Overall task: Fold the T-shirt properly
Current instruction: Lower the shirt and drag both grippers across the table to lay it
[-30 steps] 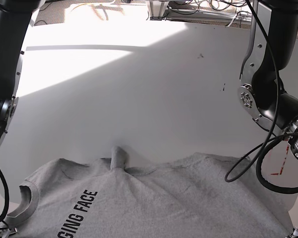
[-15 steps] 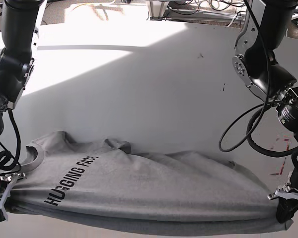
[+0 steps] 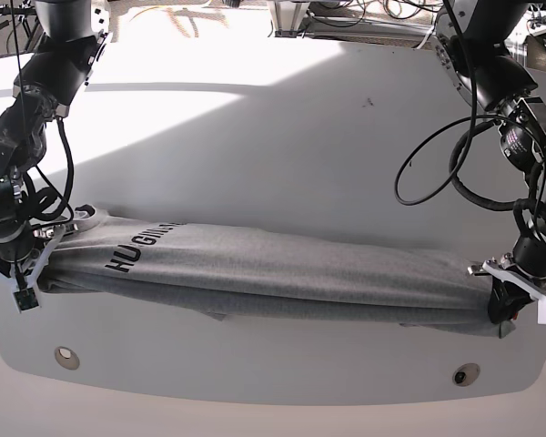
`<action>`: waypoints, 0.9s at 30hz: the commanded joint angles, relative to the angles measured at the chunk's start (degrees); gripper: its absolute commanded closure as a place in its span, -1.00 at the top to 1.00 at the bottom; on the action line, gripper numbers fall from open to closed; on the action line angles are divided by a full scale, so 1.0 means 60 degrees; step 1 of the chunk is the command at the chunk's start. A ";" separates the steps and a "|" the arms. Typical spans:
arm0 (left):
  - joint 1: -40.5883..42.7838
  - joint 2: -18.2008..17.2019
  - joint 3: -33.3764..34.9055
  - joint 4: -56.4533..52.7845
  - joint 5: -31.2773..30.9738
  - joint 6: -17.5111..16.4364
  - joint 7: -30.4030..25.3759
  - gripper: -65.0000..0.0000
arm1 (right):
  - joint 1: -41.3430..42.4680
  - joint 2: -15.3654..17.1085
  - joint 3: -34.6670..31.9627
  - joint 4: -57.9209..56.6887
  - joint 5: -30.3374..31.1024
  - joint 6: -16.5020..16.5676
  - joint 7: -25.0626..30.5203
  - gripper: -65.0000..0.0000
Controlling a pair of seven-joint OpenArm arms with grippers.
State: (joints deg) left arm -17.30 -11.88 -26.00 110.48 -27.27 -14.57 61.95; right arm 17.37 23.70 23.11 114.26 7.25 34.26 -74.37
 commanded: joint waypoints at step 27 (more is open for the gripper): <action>0.4854 -0.1412 -0.1110 0.0335 -0.1646 0.0032 -0.0311 -1.00 | -0.4367 -0.1819 0.0829 0.0422 -0.0175 0.0466 -0.0199 -0.96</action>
State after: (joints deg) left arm 11.20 -18.48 -32.21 111.77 -37.34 -14.50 61.87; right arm -7.66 12.99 27.66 115.72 7.27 36.67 -76.05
